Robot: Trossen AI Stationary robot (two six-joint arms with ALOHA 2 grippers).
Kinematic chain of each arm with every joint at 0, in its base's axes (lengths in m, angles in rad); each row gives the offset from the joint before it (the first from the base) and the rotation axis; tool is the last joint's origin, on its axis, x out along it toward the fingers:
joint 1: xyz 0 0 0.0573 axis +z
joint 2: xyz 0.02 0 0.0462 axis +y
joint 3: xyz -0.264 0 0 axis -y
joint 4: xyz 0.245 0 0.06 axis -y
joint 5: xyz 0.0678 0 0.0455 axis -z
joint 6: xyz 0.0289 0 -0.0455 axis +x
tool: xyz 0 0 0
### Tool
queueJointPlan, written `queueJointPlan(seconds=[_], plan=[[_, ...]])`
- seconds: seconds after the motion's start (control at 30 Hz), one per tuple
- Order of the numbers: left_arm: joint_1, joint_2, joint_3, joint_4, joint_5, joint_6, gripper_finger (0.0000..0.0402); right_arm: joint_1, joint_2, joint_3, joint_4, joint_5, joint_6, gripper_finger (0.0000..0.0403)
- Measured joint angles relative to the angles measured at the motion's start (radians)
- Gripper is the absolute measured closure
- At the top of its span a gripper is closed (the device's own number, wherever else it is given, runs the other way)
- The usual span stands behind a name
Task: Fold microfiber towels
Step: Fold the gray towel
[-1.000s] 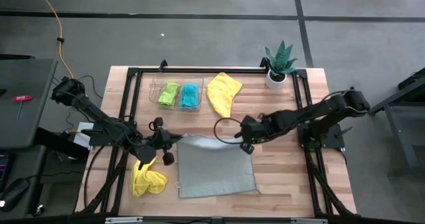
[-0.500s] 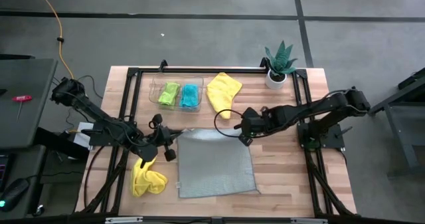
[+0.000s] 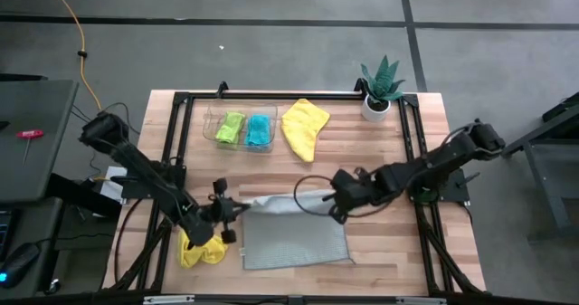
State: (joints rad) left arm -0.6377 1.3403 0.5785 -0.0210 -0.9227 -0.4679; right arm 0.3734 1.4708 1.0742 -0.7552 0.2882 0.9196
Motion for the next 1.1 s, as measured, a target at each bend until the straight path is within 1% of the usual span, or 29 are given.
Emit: queueJointPlan(seconds=[0.23, 0.3, 0.47, 0.63, 0.73, 0.87, 1.1], plan=[[-0.088, 0.093, 0.000, 0.171, 0.002, -0.001, 0.0401, 0.136, 0.000, -0.050, 0.050, -0.007, 0.098, 0.0403], [-0.102, 0.110, 0.000, 0.192, 0.023, -0.003, 0.0401, 0.166, 0.000, -0.064, 0.074, -0.007, 0.130, 0.0403], [-0.127, 0.158, 0.001, 0.205, 0.089, -0.004, 0.0401, 0.225, 0.000, -0.127, 0.198, -0.007, 0.214, 0.0403], [-0.143, 0.202, 0.001, 0.212, 0.110, -0.031, 0.0401, 0.257, 0.000, -0.184, 0.279, -0.009, 0.284, 0.0403], [-0.148, 0.231, 0.001, 0.213, 0.137, -0.046, 0.0401, 0.275, 0.005, -0.218, 0.354, -0.025, 0.306, 0.0403], [-0.152, 0.269, 0.001, 0.229, 0.148, -0.056, 0.0401, 0.292, 0.022, -0.256, 0.440, -0.035, 0.347, 0.0403], [-0.152, 0.298, 0.001, 0.236, 0.166, -0.106, 0.0401, 0.296, 0.066, -0.260, 0.497, -0.035, 0.364, 0.0403]])
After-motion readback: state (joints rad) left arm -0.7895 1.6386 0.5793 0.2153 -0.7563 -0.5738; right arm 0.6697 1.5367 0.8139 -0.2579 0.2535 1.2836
